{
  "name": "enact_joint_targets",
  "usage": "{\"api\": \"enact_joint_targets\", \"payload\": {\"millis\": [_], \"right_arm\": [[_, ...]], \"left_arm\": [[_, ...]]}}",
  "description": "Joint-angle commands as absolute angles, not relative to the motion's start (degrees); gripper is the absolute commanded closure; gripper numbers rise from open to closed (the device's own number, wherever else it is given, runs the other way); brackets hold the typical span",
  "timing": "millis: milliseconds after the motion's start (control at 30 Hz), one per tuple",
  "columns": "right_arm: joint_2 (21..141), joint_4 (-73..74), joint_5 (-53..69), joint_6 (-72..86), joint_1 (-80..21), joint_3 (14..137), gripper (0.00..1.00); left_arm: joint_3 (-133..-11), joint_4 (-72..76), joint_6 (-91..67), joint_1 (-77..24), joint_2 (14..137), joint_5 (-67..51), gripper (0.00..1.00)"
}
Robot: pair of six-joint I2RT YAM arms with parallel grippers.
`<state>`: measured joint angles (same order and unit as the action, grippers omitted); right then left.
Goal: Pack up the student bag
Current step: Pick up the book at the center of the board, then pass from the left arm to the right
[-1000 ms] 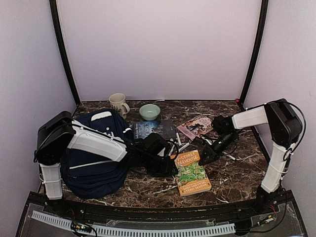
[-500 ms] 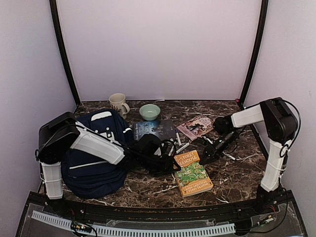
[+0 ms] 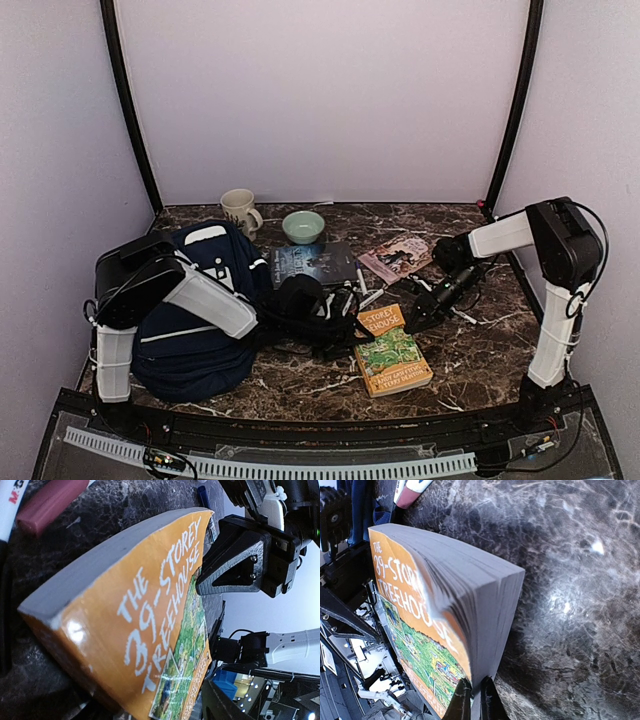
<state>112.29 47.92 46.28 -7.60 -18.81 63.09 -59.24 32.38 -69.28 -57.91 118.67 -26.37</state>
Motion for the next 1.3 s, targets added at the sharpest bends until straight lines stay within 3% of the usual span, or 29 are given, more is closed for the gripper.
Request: {"api": "enact_joint_targets", "payload": {"millis": [0,133,333,667,733,800,900,1033,1267], "right_arm": [[116.27,43.06,30.61,-7.23,-19.25,60.47,1.00],[114.93,42.69,30.36,-7.08,-19.25,60.15,1.00],[112.74,42.54,31.86,-8.15,-19.32,59.83,1.00],[107.62,41.85,31.88,-8.92,-19.12,58.88,0.98],[104.99,42.13,30.51,-9.57,-18.42,58.71,0.90],[101.30,42.21,28.73,-9.85,-16.19,58.52,0.75],[96.42,44.03,30.55,-12.51,-10.67,59.37,0.64],[92.58,51.24,41.54,-22.33,-5.25,61.83,0.51],[78.48,48.67,55.33,-26.67,-4.33,61.04,0.22]], "left_arm": [[-57.59,41.19,-75.73,-58.62,120.55,-25.63,0.42],[-57.90,40.28,-75.68,-58.71,118.58,-22.71,0.50],[-56.82,36.95,-73.98,-58.71,115.23,-19.72,0.68],[-56.89,37.25,-71.13,-58.71,113.80,-19.52,0.88],[-56.93,36.59,-69.59,-58.71,112.74,-19.37,0.96],[-57.52,33.38,-67.00,-58.71,110.89,-18.76,1.00],[-60.11,27.23,-60.24,-58.71,108.11,-19.22,1.00],[-64.86,17.70,-49.84,-58.71,104.38,-20.77,1.00],[-76.93,-0.34,-34.74,-57.96,99.32,-15.83,1.00]]}}
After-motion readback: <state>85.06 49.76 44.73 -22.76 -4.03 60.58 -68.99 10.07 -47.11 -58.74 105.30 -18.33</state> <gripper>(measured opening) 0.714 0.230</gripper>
